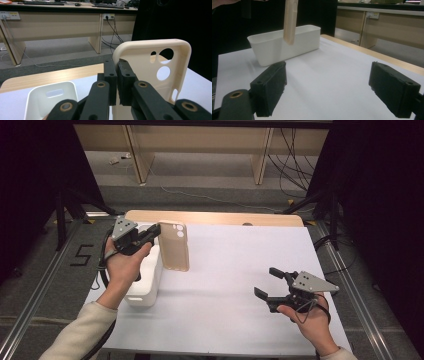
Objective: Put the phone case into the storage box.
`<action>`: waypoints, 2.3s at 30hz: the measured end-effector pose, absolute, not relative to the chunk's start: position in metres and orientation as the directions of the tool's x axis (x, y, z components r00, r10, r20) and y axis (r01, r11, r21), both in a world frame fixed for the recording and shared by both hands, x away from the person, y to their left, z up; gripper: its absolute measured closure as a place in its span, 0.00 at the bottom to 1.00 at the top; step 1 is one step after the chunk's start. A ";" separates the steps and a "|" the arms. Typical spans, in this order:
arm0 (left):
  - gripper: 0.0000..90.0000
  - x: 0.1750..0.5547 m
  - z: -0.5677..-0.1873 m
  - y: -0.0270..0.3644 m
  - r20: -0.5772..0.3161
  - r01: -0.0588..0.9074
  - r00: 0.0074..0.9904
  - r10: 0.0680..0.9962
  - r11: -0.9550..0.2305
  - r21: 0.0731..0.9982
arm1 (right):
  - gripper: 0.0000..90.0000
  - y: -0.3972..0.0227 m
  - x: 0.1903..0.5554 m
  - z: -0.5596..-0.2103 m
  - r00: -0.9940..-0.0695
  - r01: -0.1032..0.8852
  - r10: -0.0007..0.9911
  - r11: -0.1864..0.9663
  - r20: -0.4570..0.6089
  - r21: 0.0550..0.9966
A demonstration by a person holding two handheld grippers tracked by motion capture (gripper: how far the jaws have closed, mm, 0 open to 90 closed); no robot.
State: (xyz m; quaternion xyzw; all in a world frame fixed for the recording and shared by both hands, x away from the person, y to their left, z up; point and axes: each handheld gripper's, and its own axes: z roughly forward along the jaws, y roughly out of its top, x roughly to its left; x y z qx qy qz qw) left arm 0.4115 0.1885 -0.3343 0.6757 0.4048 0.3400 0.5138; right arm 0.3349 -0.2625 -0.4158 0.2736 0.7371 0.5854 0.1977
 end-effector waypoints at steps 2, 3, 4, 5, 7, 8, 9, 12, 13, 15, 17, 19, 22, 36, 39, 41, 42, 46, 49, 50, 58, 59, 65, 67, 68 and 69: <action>0.96 0.412 -0.334 0.190 0.043 0.193 0.441 0.897 -0.142 0.971 | 0.18 -0.263 0.335 -0.416 -0.774 0.179 0.632 0.161 0.038 0.971; 0.96 0.412 -0.334 0.190 0.043 0.193 0.440 0.897 -0.141 0.971 | 0.18 -0.263 0.335 -0.416 -0.771 0.179 0.636 0.165 0.034 0.970; 0.96 0.412 -0.334 0.191 0.041 0.194 0.440 0.897 -0.139 0.971 | 0.18 -0.263 0.336 -0.416 -0.771 0.155 0.637 0.167 0.013 0.974; 0.96 0.412 -0.334 0.192 0.038 0.194 0.439 0.898 -0.136 0.972 | 0.18 -0.264 0.336 -0.416 -0.770 0.158 0.638 0.171 0.013 0.973; 0.96 0.412 -0.334 0.193 0.036 0.195 0.436 0.899 -0.133 0.972 | 0.18 -0.263 0.335 -0.416 -0.770 0.174 0.637 0.169 0.027 0.970; 0.96 0.412 -0.334 0.193 0.037 0.194 0.435 0.900 -0.134 0.972 | 0.18 -0.263 0.334 -0.416 -0.770 0.183 0.638 0.168 0.035 0.969; 0.96 0.412 -0.333 0.194 0.041 0.193 0.435 0.900 -0.137 0.972 | 0.18 -0.263 0.334 -0.416 -0.770 0.181 0.638 0.168 0.033 0.969; 0.96 0.412 -0.333 0.197 0.034 0.195 0.429 0.903 -0.129 0.972 | 0.18 -0.263 0.336 -0.417 -0.772 0.163 0.636 0.160 0.024 0.974; 0.96 0.412 -0.333 0.198 0.033 0.192 0.429 0.903 -0.127 0.973 | 0.18 -0.262 0.335 -0.417 -0.771 0.181 0.635 0.158 0.040 0.971; 0.96 0.413 -0.333 0.200 0.039 0.189 0.431 0.901 -0.132 0.973 | 0.18 -0.262 0.337 -0.418 -0.776 0.158 0.631 0.159 0.022 0.975; 0.96 0.412 -0.333 0.202 0.037 0.190 0.425 0.904 -0.129 0.973 | 0.18 -0.262 0.335 -0.418 -0.775 0.186 0.630 0.155 0.048 0.970; 0.96 0.412 -0.334 0.205 0.036 0.191 0.421 0.906 -0.128 0.973 | 0.18 -0.262 0.335 -0.418 -0.775 0.186 0.630 0.156 0.047 0.970; 0.96 0.412 -0.334 0.207 0.036 0.192 0.416 0.909 -0.126 0.973 | 0.18 -0.262 0.335 -0.418 -0.774 0.183 0.632 0.159 0.043 0.970; 0.96 0.412 -0.333 0.215 0.028 0.189 0.402 0.915 -0.113 0.976 | 0.18 -0.263 0.337 -0.419 -0.773 0.162 0.634 0.161 0.024 0.974; 0.96 0.412 -0.333 0.216 0.023 0.189 0.399 0.917 -0.106 0.976 | 0.18 -0.263 0.337 -0.419 -0.771 0.160 0.637 0.164 0.019 0.973; 0.96 0.412 -0.333 0.217 0.021 0.186 0.403 0.915 -0.104 0.977 | 0.18 -0.262 0.337 -0.419 -0.771 0.161 0.637 0.163 0.021 0.973; 0.96 0.412 -0.332 0.217 0.021 0.185 0.401 0.916 -0.103 0.977 | 0.18 -0.262 0.337 -0.419 -0.771 0.160 0.636 0.164 0.020 0.974; 0.96 0.408 -0.334 0.212 -0.103 0.239 0.370 0.923 0.012 0.971 | 0.18 -0.263 0.337 -0.419 -0.773 0.165 0.634 0.170 0.020 0.972; 0.96 0.409 -0.333 0.215 -0.093 0.235 0.365 0.926 0.005 0.972 | 0.18 -0.263 0.337 -0.419 -0.770 0.161 0.638 0.164 0.020 0.973; 0.96 0.409 -0.333 0.216 -0.093 0.236 0.363 0.927 0.005 0.972 | 0.18 -0.263 0.337 -0.419 -0.770 0.161 0.637 0.163 0.020 0.973; 0.96 0.411 -0.333 0.220 -0.080 0.232 0.362 0.929 -0.006 0.973 | 0.18 -0.263 0.336 -0.419 -0.770 0.188 0.637 0.156 0.047 0.970; 0.96 0.411 -0.332 0.220 -0.080 0.232 0.361 0.929 -0.007 0.973 | 0.18 -0.263 0.336 -0.419 -0.768 0.186 0.638 0.156 0.045 0.970; 0.96 0.412 -0.331 0.223 -0.076 0.229 0.356 0.931 -0.008 0.973 | 0.18 -0.263 0.335 -0.418 -0.775 0.205 0.630 0.168 0.055 0.964; 0.96 0.412 -0.331 0.225 -0.077 0.229 0.352 0.933 -0.007 0.973 | 0.18 -0.263 0.336 -0.419 -0.772 0.192 0.634 0.156 0.051 0.969; 0.96 0.412 -0.331 0.225 -0.078 0.229 0.351 0.933 -0.005 0.973 | 0.18 -0.263 0.336 -0.419 -0.769 0.190 0.637 0.158 0.047 0.969; 0.96 0.412 -0.331 0.226 -0.077 0.229 0.350 0.934 -0.006 0.973 | 0.18 -0.263 0.336 -0.419 -0.775 0.199 0.630 0.162 0.054 0.967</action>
